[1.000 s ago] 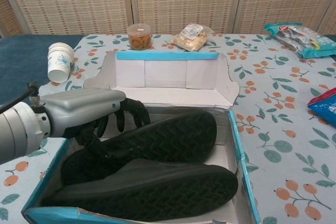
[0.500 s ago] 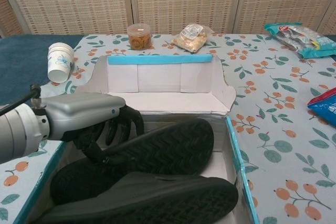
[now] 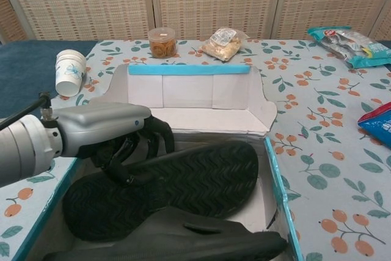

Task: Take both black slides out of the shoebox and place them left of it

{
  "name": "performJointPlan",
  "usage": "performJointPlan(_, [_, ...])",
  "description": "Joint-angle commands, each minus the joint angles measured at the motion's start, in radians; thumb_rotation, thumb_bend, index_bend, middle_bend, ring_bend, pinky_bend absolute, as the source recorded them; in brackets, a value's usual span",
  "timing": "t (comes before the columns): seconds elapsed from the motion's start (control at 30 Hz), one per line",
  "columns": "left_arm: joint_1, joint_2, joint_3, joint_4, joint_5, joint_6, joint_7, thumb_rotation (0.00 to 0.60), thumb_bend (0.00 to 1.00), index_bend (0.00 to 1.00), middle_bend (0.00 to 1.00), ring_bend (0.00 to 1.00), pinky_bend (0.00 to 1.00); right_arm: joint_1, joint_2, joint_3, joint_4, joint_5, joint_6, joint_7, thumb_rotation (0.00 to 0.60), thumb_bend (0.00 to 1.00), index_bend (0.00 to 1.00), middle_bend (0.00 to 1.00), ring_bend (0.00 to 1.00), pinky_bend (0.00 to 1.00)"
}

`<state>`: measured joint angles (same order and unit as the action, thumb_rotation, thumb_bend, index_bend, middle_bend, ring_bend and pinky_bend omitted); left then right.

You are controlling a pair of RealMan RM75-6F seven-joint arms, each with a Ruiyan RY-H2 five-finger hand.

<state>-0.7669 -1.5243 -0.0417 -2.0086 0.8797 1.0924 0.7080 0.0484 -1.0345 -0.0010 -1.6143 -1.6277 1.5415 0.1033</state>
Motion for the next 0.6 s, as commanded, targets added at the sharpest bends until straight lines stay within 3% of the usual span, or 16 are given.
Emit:
performJointPlan(0.03, [0.008,-0.010,0.002,0.029,0.056,-0.009,-0.054,0.600,0.58,0.84,0.90,0.73,0.75,-0.001,0.000,0.001,0.001,0.002,0.001,0.002,0.600,0.19,0.00,0.00,0.00,0.00])
performJointPlan(0.6, [0.056,-0.044,-0.052,0.232,0.406,0.080,-0.333,0.600,0.64,0.86,0.91,0.73,0.74,-0.003,0.003,0.006,0.003,0.011,-0.003,0.005,0.600,0.19,0.00,0.00,0.00,0.00])
